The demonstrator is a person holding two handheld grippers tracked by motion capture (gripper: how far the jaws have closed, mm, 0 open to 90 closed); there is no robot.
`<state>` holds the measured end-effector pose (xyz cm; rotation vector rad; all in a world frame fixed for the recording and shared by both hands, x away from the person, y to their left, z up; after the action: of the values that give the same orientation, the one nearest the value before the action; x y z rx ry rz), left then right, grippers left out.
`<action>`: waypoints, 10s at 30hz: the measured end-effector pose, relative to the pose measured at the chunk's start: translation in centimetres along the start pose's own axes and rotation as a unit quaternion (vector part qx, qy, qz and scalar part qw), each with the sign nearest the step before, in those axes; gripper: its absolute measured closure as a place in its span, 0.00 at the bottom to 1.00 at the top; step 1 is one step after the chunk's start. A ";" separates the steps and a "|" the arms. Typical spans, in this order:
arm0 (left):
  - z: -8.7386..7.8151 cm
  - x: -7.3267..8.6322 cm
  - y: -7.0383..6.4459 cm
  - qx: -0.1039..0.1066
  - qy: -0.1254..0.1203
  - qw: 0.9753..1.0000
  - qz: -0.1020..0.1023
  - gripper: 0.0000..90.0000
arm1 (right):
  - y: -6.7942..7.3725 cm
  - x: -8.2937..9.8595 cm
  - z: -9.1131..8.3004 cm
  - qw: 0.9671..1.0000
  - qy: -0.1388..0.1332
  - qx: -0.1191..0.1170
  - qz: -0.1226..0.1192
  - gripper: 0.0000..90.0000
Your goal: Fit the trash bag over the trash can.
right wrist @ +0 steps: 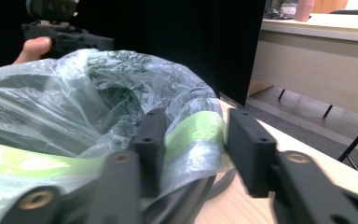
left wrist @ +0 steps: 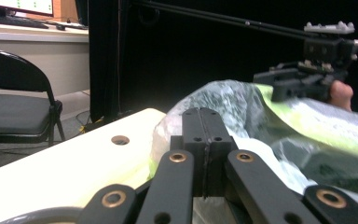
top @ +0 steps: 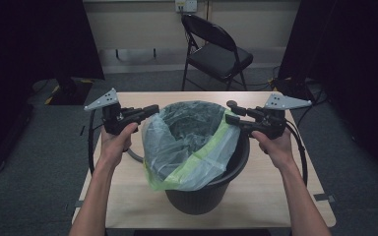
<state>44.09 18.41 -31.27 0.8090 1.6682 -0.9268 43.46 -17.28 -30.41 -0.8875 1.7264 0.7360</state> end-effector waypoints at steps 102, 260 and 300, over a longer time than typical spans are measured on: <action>2.3 -0.8 -1.1 0.015 0.024 1.000 -0.003 0.68 | -1.9 2.0 -1.9 0.999 -0.010 0.028 0.038 1.00; -2.5 -0.3 -4.1 0.010 0.026 1.000 0.011 0.97 | -1.9 -1.7 0.1 0.996 -0.024 0.072 0.039 0.46; 2.3 -1.3 -0.4 0.007 0.035 0.999 -0.024 0.83 | 0.2 -1.7 -0.8 0.998 -0.013 0.059 0.014 0.40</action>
<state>45.13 16.09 -30.35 0.8219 1.7495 -0.9552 43.30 -17.44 -28.56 -0.7705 1.7439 0.6541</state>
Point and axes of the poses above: each handheld gripper's, and its own axes: z roughly forward along the jaws, x roughly out of its underside, y roughly to its left, the point moved 4 cm from there along z, roughly forward along the jaws, and after that the axes turned 5 degrees about y, right-handed, at the moved point
